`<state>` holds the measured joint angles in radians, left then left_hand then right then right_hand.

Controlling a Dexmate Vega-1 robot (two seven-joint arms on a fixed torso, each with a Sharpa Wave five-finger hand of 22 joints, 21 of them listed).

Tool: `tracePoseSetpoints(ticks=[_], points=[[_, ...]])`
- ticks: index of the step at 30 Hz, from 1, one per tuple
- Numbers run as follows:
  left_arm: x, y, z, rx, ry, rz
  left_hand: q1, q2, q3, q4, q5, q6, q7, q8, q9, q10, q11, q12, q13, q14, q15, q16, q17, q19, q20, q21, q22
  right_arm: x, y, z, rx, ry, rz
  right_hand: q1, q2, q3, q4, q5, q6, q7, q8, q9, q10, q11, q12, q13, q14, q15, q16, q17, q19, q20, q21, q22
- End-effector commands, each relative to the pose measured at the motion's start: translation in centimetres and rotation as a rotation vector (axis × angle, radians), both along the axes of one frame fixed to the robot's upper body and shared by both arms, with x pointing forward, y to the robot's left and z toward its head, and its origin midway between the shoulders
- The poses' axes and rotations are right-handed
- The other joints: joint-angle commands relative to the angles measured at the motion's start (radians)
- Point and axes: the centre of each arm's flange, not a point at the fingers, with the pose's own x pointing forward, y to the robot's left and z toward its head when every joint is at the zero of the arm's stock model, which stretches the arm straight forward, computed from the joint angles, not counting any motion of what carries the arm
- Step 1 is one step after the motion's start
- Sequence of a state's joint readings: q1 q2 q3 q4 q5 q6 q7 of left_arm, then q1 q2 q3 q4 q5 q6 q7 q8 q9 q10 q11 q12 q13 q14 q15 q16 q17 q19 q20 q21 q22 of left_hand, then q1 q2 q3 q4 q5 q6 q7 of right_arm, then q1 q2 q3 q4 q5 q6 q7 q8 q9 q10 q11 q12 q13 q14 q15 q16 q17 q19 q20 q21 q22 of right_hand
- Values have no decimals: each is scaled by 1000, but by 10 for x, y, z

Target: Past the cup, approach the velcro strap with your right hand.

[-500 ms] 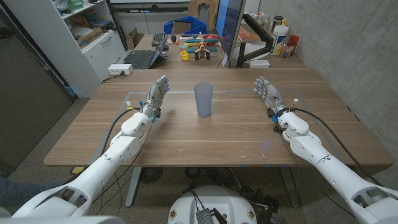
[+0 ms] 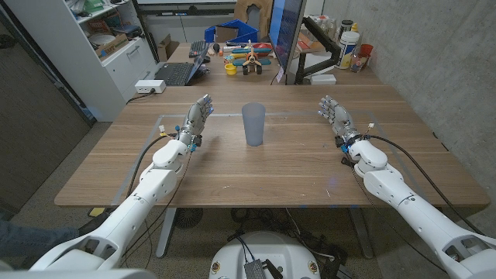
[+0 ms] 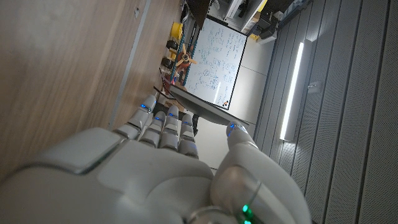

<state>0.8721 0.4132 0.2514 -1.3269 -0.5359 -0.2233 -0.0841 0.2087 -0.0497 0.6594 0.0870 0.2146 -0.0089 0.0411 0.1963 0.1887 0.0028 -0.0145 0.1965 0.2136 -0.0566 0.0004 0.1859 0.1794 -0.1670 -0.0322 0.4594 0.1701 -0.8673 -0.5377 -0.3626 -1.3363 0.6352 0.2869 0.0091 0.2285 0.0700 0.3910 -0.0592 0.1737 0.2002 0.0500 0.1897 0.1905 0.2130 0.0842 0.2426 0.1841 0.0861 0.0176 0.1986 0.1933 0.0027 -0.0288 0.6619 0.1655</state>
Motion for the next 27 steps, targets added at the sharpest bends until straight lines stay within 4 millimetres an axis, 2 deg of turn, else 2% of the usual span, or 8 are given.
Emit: tracePoseSetpoints(ticks=[1, 6, 27], points=[[-1, 2, -3, -3, 7, 6, 10, 4, 5, -2, 7, 4, 4, 5, 1, 2, -8, 9, 0, -6, 3, 6, 4, -32, -14, -3, 3, 2, 4, 3, -34, -37, -10, 9, 1, 2, -3, 6, 8, -3, 8, 3, 12, -4, 3, 4, 6, -3, 7, 4, 6, -18, -4, 4], [-2, 4, -4, -2, 8, 10, 11, 5, 4, -2, 7, 6, 3, 5, 1, 4, -7, 10, -1, -6, 4, 6, 3, -32, -13, -4, 3, 0, 5, 8, -79, -64, -17, 8, 2, 0, -5, 7, 13, -14, 9, 3, 22, -18, 5, 5, 17, -14, 10, 2, 13, -21, -10, 4], [-5, 3, 2, 9, -7, 6, 14, 9, 3, -5, 8, 12, 5, 7, 1, 6, -10, 11, -5, -7, 2, 5, 3, -30, -9, -13, 3, -7, 4, 15, -171, -109, -54, 6, -2, -2, -10, 10, 11, -28, 8, 2, 28, -23, 4, 5, 26, -24, 10, -1, 23, -24, -21, 4]])
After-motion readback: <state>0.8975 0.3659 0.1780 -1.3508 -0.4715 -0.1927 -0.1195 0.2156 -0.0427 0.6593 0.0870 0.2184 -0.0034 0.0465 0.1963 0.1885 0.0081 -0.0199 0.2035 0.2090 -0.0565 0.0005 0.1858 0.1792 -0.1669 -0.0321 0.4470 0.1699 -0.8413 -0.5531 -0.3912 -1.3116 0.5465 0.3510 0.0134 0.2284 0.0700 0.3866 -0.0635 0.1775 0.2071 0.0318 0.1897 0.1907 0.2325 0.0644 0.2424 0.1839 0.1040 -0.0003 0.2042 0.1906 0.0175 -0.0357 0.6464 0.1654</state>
